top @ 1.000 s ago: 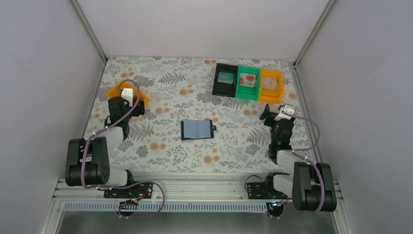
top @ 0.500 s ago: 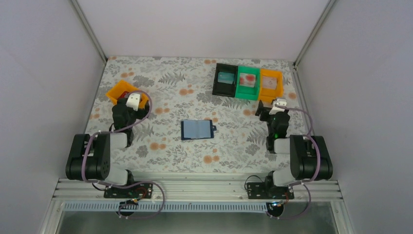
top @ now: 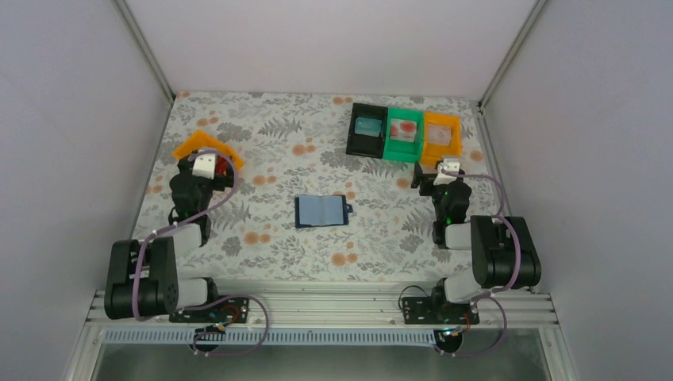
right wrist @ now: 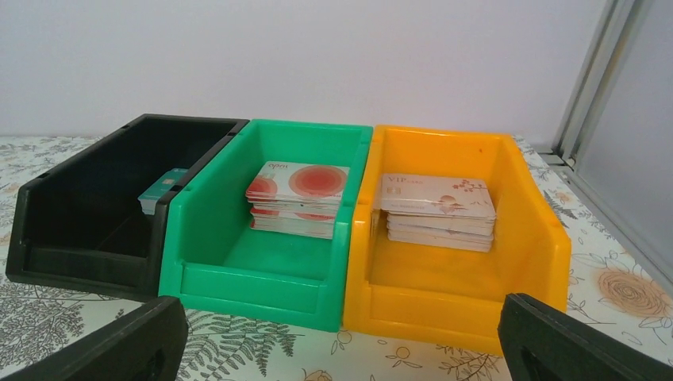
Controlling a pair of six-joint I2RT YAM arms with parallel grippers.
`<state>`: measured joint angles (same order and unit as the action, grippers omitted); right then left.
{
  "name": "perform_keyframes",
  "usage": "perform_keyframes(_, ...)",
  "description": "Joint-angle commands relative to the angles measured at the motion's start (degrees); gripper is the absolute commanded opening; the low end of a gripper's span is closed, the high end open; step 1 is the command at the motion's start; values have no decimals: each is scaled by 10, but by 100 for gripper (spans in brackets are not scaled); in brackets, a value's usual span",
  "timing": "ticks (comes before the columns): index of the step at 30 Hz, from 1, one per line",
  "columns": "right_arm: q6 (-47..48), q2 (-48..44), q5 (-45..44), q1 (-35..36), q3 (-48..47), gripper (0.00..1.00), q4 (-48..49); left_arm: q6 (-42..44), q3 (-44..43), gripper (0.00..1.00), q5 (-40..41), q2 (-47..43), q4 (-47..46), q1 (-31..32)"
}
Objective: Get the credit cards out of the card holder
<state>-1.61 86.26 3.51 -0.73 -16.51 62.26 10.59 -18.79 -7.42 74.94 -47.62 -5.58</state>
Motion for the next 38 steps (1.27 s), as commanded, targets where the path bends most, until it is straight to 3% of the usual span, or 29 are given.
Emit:
perform_keyframes(1,17,3,6,4,1,99,34,-43,13,100,-68,15,-82,-2)
perform_keyframes(4,18,2,6,4,1,99,34,-39,3,100,-78,31,-82,1)
perform_keyframes(6,18,2,5,4,1,99,34,-38,44,100,-75,16,-128,2)
perform_keyframes(9,18,2,6,4,1,99,34,-14,173,100,-116,62,-380,6)
perform_keyframes(11,17,3,8,4,-1,99,32,-10,186,100,-122,120,-493,8)
perform_keyframes(13,17,5,14,1,-4,99,27,-28,140,100,-68,123,-397,9)
perform_keyframes(18,17,9,46,-11,-13,99,15,-16,58,100,1,141,-254,42)
perform_keyframes(38,17,9,52,-13,-15,99,11,-31,49,100,15,139,-236,38)
